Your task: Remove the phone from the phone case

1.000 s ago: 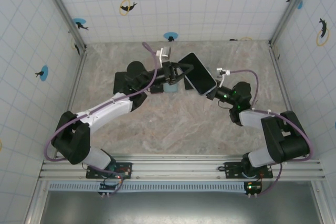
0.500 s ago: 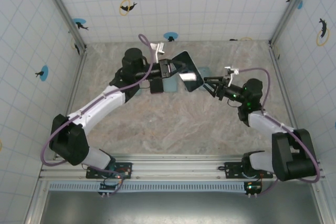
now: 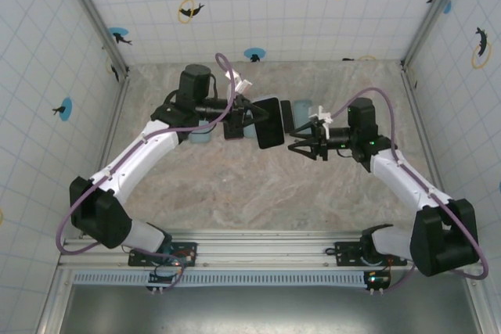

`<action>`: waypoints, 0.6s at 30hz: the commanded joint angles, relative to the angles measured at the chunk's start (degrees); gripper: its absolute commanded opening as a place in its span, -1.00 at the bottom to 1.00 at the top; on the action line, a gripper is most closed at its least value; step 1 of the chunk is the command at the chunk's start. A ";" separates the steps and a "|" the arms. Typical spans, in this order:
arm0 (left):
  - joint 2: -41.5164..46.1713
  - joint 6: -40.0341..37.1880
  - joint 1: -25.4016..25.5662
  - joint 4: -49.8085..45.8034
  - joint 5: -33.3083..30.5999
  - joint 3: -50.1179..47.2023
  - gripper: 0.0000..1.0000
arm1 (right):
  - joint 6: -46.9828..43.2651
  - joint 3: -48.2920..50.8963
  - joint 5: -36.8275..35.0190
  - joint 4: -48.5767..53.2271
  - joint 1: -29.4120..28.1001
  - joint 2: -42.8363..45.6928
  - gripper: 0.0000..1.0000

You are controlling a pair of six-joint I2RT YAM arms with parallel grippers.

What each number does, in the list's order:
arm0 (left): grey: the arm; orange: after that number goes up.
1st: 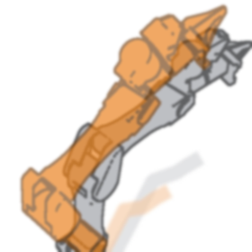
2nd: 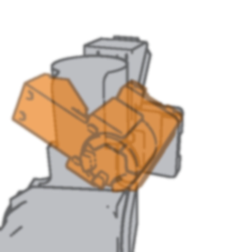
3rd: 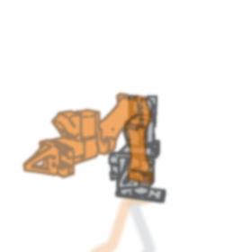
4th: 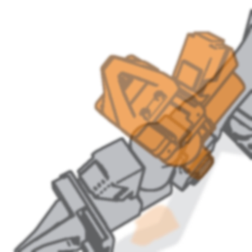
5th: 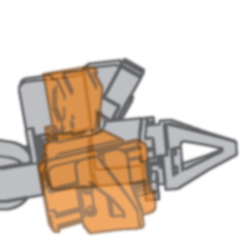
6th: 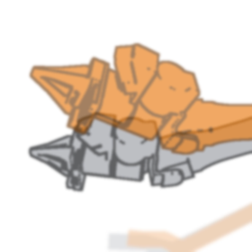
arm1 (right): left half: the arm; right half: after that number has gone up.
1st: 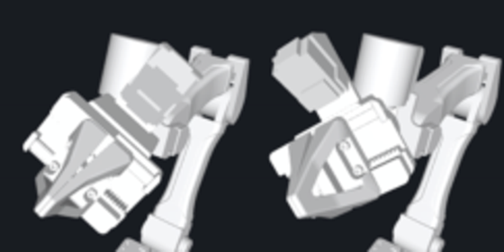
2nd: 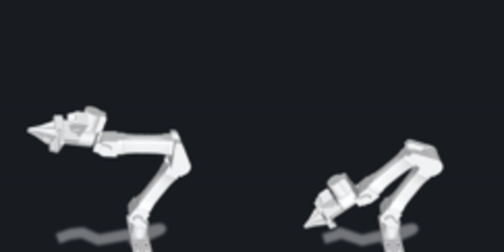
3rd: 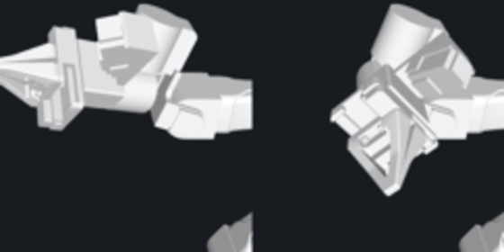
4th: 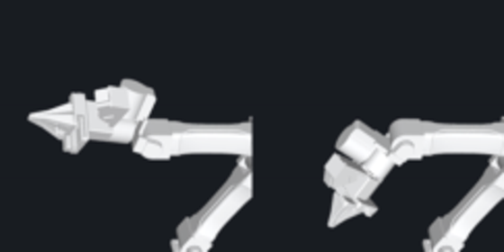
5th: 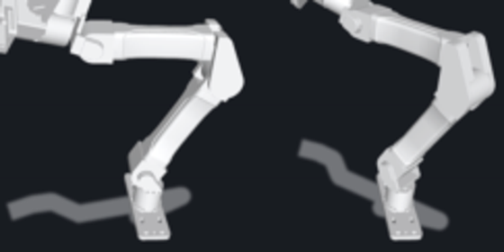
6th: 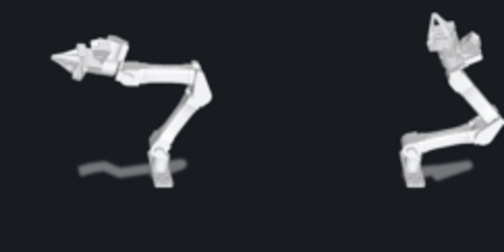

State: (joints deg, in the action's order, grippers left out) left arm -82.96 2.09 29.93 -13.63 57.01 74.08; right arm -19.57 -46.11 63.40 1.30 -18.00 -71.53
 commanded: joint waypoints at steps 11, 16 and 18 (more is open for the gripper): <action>3.41 -5.24 -0.44 0.53 7.66 -0.65 -1.00 | -16.72 -5.55 2.38 12.34 -4.81 -3.96 -0.23; 3.42 -5.11 -0.47 0.48 8.11 -0.87 -1.00 | -16.42 -6.18 2.78 11.79 -5.44 -4.57 -0.33; 3.33 -5.08 -0.41 0.36 8.07 -1.09 -1.00 | -16.42 -6.43 2.67 11.77 -5.57 -4.98 -0.35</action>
State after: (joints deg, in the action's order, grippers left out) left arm -81.62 -1.54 29.89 -14.81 62.17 73.10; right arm -34.98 -49.56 64.58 12.53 -23.05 -75.72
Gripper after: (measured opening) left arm 0.139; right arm 0.327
